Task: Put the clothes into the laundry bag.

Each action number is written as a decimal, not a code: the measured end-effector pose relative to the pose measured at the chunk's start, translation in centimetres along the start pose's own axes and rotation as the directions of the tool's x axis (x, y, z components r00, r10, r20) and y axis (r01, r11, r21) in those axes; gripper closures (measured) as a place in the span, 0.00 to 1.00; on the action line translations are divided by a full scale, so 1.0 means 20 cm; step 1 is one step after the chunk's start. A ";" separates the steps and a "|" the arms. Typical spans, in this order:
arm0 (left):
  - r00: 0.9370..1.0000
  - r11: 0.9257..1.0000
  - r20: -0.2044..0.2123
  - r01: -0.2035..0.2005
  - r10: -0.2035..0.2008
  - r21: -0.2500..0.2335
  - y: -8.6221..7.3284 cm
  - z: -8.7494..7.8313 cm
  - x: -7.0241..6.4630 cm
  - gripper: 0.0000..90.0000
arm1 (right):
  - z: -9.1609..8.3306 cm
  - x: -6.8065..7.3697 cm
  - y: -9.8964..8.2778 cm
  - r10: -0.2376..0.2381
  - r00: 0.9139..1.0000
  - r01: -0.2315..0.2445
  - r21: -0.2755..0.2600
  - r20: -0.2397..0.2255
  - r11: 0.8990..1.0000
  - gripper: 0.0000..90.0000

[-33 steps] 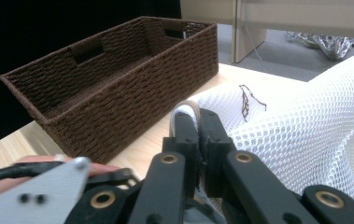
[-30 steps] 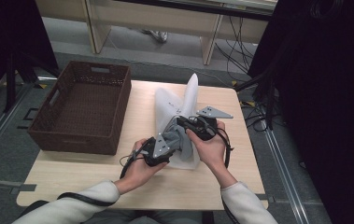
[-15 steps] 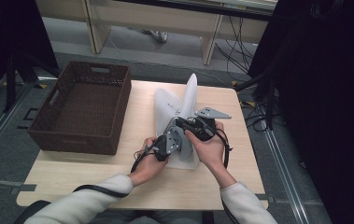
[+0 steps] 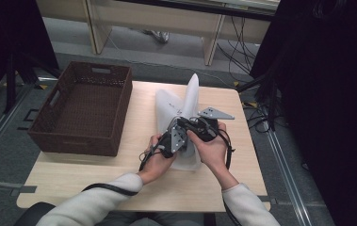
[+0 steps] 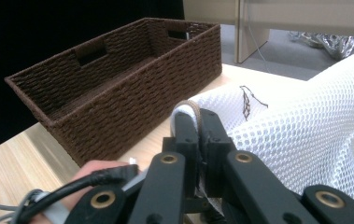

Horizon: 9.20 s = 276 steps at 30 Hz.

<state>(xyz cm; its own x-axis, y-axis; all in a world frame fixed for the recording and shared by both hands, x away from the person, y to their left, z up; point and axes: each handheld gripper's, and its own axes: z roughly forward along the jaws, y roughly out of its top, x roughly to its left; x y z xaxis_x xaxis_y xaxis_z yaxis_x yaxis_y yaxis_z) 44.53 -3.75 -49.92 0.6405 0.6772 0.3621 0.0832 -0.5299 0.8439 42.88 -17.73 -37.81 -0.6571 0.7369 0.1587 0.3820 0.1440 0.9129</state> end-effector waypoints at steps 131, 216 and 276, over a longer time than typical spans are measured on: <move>0.994 0.983 0.106 -0.019 0.000 0.183 -0.03 0.03 -0.08 0.85 | -0.03 -0.02 0.02 0.031 0.999 -0.031 -0.009 -0.026 0.999 0.98; 0.994 0.985 0.030 -0.106 0.103 0.135 -0.02 0.04 -0.03 0.94 | -0.01 0.00 0.01 0.086 0.995 -0.086 -0.009 -0.041 0.996 0.98; 0.994 0.984 -0.039 -0.093 0.100 0.149 0.00 0.09 0.01 0.96 | -0.01 -0.01 0.01 0.117 0.993 -0.117 0.004 -0.031 0.993 0.98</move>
<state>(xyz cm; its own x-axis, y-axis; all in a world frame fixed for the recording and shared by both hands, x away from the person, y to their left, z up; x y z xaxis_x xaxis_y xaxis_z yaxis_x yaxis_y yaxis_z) 46.09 -4.47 -50.51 0.6155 0.6401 0.4597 0.1358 -0.6608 0.7382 42.99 -18.01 -37.67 -0.6276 0.7278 0.2764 0.4589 0.0590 0.8865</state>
